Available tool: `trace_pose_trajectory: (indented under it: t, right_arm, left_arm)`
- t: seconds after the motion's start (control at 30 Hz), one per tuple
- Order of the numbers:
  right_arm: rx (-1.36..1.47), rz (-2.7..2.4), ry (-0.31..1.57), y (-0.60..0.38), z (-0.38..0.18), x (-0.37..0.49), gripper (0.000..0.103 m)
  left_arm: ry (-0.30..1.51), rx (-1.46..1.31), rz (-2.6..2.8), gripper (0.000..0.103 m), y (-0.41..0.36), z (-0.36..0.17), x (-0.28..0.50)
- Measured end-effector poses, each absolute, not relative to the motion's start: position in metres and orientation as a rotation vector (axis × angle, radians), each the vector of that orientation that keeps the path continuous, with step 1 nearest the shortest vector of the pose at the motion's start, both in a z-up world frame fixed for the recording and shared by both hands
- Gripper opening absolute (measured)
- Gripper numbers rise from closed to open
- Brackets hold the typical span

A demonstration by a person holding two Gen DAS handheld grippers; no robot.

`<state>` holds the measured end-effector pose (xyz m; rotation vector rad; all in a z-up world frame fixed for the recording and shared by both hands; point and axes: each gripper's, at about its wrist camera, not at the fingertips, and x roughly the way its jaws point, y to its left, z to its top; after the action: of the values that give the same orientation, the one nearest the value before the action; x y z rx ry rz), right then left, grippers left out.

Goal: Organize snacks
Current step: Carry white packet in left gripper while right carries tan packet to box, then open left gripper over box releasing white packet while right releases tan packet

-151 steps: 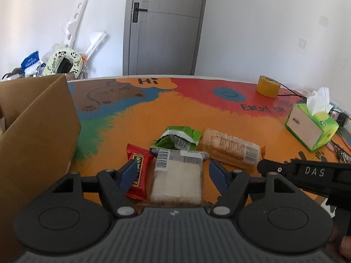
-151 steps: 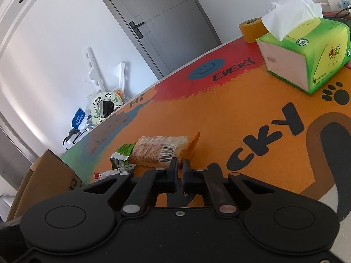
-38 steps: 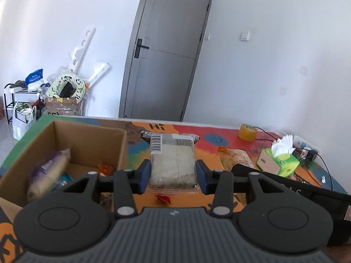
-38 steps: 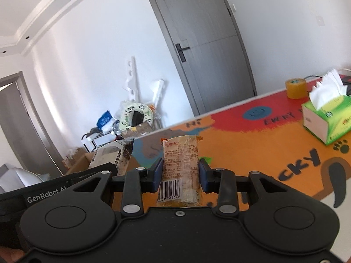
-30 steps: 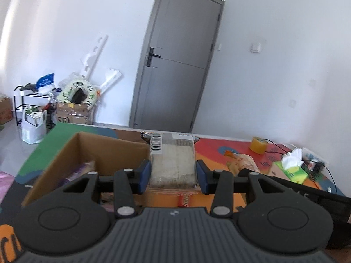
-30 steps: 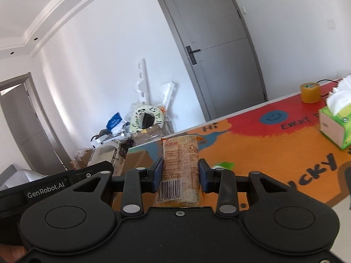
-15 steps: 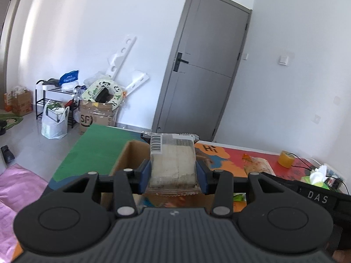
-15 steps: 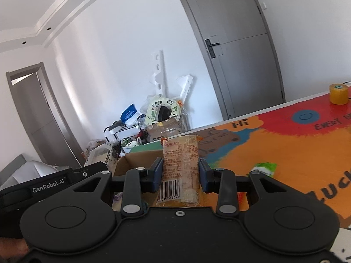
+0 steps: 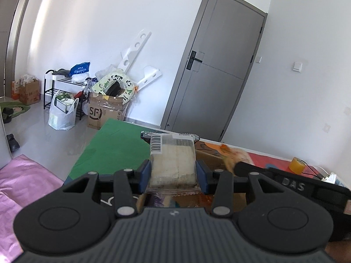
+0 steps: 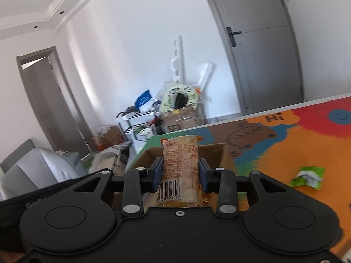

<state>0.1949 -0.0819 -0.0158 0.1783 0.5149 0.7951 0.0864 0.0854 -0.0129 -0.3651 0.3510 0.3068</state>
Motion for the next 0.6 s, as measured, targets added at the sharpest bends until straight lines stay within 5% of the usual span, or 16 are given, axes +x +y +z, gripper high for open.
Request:
trace_pose_trajectory:
  t: [0.1, 0.53, 0.6]
  right_arm:
    - [0.169, 0.8, 0.56, -0.07, -0.023, 0.203, 0.055]
    - [0.21, 0.695, 0.542, -0.111, -0.017, 0.193, 0.067]
    - [0.218, 0.677, 0.539, -0.119, -0.015, 0.191, 0.068]
  left_arm:
    - [0.361, -0.373, 0.305, 0.044, 0.089, -0.015, 0.087]
    - [0.375, -0.364, 0.232, 0.043, 0.077, -0.018, 0.103]
    - [0.374, -0.36, 0.205, 0.032, 0.071, -0.016, 0.106]
